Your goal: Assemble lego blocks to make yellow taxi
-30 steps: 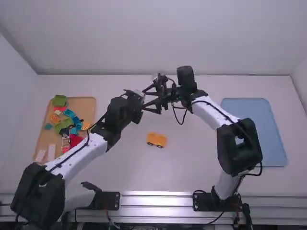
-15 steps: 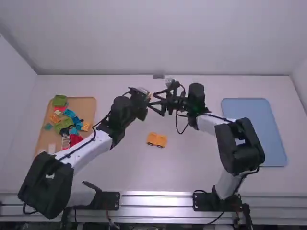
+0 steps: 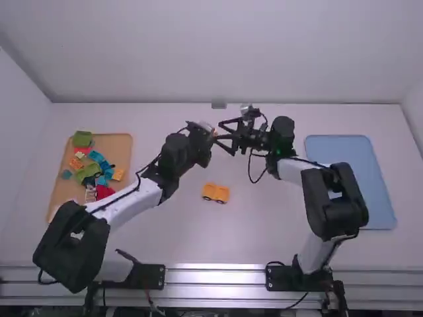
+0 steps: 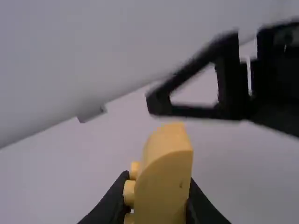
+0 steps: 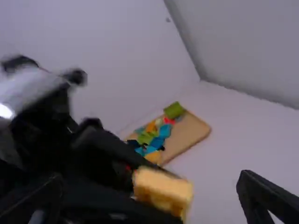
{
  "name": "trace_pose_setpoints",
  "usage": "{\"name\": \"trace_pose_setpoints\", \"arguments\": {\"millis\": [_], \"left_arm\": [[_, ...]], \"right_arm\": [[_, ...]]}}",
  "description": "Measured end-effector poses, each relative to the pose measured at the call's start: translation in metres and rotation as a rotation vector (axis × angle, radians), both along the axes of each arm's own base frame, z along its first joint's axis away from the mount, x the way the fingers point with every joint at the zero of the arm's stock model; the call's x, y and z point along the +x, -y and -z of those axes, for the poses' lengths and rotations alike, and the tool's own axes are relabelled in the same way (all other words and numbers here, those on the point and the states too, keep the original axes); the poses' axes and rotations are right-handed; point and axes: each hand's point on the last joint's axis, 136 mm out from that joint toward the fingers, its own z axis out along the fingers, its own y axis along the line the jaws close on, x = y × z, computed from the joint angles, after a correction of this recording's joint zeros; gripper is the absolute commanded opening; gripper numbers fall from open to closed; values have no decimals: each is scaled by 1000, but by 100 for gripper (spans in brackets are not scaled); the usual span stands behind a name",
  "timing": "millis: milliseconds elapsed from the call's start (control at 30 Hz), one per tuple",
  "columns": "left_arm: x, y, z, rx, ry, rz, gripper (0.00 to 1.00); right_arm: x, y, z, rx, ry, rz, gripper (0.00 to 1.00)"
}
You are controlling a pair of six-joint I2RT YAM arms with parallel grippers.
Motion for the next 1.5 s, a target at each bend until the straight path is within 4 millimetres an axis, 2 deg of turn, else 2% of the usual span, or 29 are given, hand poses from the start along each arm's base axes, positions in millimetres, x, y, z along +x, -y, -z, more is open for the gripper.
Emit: {"name": "trace_pose_setpoints", "arguments": {"millis": [100, 267, 333, 467, 633, 667, 700, 767, 867, 1000, 1100, 1133, 1167, 1200, 1233, 1400, 1500], "left_arm": [[-1, 1, 2, 0, -8, -3, 2], [0, 2, 0, -7, 0, -1, 2], [-1, 4, 0, -9, -2, 11, 2], [-4, 7, 1, -15, -8, 34, 2], [-5, 7, 4, -13, -22, 37, 2], [-6, 7, 5, -13, -24, 37, 2], [-6, 7, 7, -15, -31, 36, 2], [-6, 6, 7, -20, -34, 32, 2], [-5, 5, 7, -23, -37, 17, 2], [-2, 1, 6, -29, -34, -10, 2], [-1, -1, 6, -27, -31, -29, 2], [0, -2, 6, -25, -29, -34, 6], [0, -3, 6, -24, -27, -38, 19], [1, -3, 6, -22, -24, -40, 50], [1, -3, 5, -27, -19, -40, 99], [4, -2, -3, -95, -18, -61, 99], [0, -5, 11, -146, -121, -100, 99]], "right_arm": [[-2, 5, -2, -9, -32, -43, 99], [-1, 5, 32, -72, -218, -28, 99], [-2, -1, 34, -80, -209, -21, 99], [-1, -13, 24, -68, -124, -6, 96], [3, -17, 33, -89, -168, 31, 80], [3, -17, 34, -92, -172, 36, 79], [5, -19, 37, -99, -179, 49, 70], [6, -22, 37, -101, -173, 61, 61], [7, -23, 37, -102, -167, 71, 53], [7, -24, 36, -102, -164, 74, 33], [8, -26, 35, -101, -164, 82, 24], [8, -25, 36, -101, -167, 86, 24], [9, -25, 36, -101, -168, 91, 22], [10, -25, 35, -101, -165, 95, 22], [10, -25, 33, -96, -150, 93, 22], [12, -16, 15, -56, -66, 81, 21], [12, -6, -2, -33, -4, 31, 21]]}}
